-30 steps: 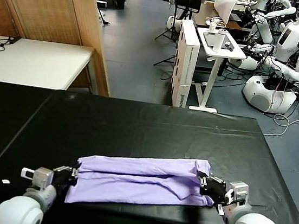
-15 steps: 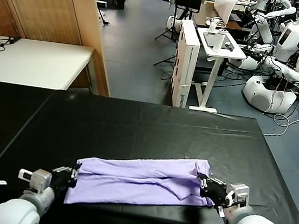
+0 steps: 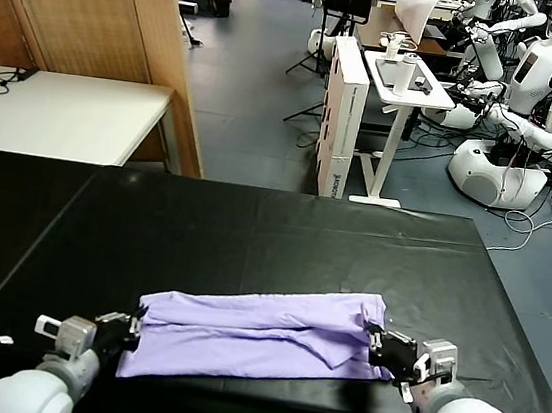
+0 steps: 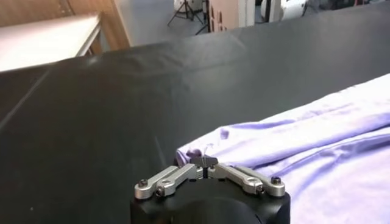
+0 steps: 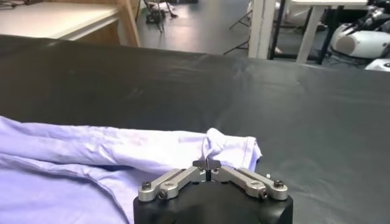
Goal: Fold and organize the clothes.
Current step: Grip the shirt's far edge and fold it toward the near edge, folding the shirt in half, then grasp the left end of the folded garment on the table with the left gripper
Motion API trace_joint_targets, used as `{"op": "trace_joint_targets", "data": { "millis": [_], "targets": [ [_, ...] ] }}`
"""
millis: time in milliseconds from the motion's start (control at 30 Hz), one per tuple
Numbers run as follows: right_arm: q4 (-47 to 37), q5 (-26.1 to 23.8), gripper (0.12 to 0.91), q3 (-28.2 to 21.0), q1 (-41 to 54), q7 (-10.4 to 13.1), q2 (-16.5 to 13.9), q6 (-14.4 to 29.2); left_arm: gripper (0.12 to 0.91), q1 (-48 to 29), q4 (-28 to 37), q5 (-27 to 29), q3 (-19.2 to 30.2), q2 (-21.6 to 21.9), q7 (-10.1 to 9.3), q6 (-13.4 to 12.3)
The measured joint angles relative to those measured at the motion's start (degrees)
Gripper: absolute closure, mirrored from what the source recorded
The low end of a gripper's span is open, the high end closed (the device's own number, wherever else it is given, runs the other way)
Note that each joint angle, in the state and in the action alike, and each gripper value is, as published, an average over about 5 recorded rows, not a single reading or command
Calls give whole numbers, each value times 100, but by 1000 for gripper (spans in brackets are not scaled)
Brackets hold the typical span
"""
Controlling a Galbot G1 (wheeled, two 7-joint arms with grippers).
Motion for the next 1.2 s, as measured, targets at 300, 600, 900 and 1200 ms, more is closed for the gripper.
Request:
{"op": "trace_joint_targets", "data": {
  "millis": [300,600,900,1200],
  "targets": [
    [122,-45,140,120,-13,2,28,0,151,134,114,-870,62,-278,-422,0],
    [311,-35,118,252,-125,6,94,0,123,44,173,-1018,169,-394,-426,-1],
    [323,-27,118,249,-69,18,109,0,123,-14,214,-1597,153,-391,-558,0],
    [336,-17,118,276,-92,23,120,0,377,-27,203,-1742,114,-331,-521,0]
  ]
}}
